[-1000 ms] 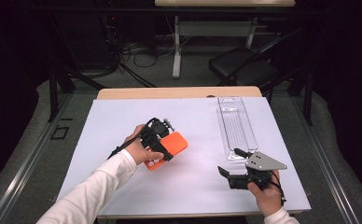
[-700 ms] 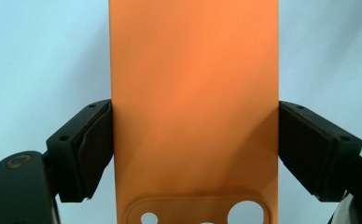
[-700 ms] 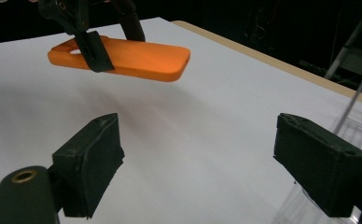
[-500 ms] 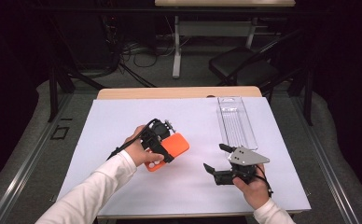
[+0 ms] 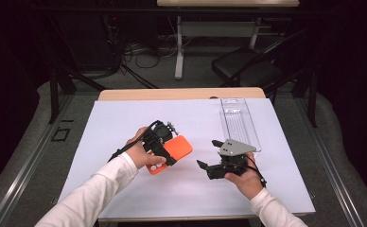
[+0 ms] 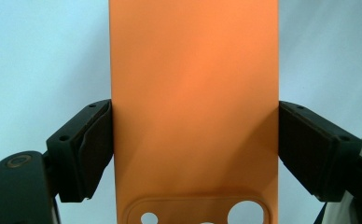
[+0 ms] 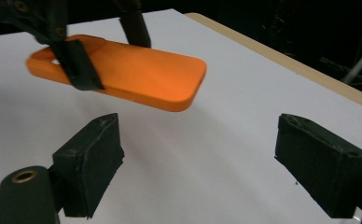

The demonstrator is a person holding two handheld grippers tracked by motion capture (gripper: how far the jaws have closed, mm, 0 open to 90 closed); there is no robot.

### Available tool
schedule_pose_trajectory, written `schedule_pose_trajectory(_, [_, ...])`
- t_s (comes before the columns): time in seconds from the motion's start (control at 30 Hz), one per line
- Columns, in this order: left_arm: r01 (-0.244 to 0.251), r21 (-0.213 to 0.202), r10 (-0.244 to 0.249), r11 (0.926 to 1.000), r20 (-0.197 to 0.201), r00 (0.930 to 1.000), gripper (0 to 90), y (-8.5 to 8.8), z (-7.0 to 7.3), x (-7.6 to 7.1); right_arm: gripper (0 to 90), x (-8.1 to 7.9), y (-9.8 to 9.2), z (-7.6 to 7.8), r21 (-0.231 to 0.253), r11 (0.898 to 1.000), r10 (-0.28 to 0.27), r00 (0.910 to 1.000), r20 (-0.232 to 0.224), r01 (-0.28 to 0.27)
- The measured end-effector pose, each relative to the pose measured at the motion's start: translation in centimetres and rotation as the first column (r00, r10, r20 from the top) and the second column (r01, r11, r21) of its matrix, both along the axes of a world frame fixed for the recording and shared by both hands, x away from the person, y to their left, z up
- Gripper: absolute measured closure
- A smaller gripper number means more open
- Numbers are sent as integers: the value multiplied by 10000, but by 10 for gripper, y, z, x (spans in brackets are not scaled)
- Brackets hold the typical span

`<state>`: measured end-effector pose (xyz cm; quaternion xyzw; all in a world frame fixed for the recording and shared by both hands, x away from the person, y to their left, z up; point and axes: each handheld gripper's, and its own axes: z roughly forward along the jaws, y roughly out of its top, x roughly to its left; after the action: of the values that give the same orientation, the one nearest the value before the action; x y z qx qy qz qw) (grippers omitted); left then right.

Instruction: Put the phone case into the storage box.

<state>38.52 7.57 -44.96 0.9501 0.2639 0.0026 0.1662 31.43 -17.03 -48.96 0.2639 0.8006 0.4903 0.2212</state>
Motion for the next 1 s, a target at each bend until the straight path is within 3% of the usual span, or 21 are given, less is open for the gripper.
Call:
schedule_pose_trajectory(0.03, [24, -17, -24, 10000, -12, 10000, 158, 0, 0, 0, 140, 2, 2, 0, -320, 9994, -152, 9999, 53, 154])
schedule_pose_trajectory(0.13, [61, -4, -61, 10000, 9, 10000, 158, -1, 1, -1, 131, 2, 4, 0, -438, 9990, -83, 9999, 96, 87])
schedule_pose_trajectory(0.23, [138, 14, -138, 9999, -46, 9999, 158, -1, 2, -2, 130, -1, 6, 1, -804, 9968, 3, 9991, 419, 31])
schedule_pose_trajectory(0.43, [392, 41, -392, 9992, -84, 9992, 158, -5, 5, -3, 165, -6, 10, 1, -1844, 9828, 354, 9924, 1178, -132])
schedule_pose_trajectory(0.53, [508, 13, -508, 9987, -81, 9987, 158, -8, 6, -5, 169, -7, 10, 0, -2105, 9775, 472, 9878, 1481, -152])
schedule_pose_trajectory(0.77, [839, 45, -838, 9965, -179, 9963, 158, -16, 5, -8, 216, -18, 19, -5, -3567, 9341, 947, 9545, 2829, 130])
schedule_pose_trajectory(0.8, [853, 66, -852, 9963, -170, 9962, 158, -16, 5, -8, 231, -21, 23, -8, -3950, 9184, 1124, 9426, 3144, 223])
schedule_pose_trajectory(0.83, [865, 44, -864, 9962, -177, 9961, 158, -17, 5, -8, 231, -21, 23, -8, -3950, 9184, 1124, 9426, 3144, 223])
schedule_pose_trajectory(0.87, [918, 31, -917, 9958, -191, 9956, 158, -18, 6, -8, 240, -23, 24, -10, -4173, 9084, 1245, 9374, 3253, 242])
schedule_pose_trajectory(0.9, [936, 31, -935, 9956, -200, 9954, 158, -18, 6, -8, 245, -25, 25, -12, -4395, 8978, 1424, 9267, 3479, 271])
schedule_pose_trajectory(0.93, [964, 45, -963, 9953, -194, 9952, 158, -19, 6, -8, 251, -27, 27, -14, -4660, 8843, 1698, 9101, 3780, 286])
schedule_pose_trajectory(0.97, [948, 24, -948, 9955, -206, 9953, 158, -20, 6, -8, 251, -27, 27, -14, -4660, 8843, 1698, 9101, 3780, 286])
schedule_pose_trajectory(1.0, [965, 22, -965, 9953, -210, 9951, 158, -20, 6, -9, 257, -28, 27, -16, -4846, 8740, 1815, 9013, 3934, 356])
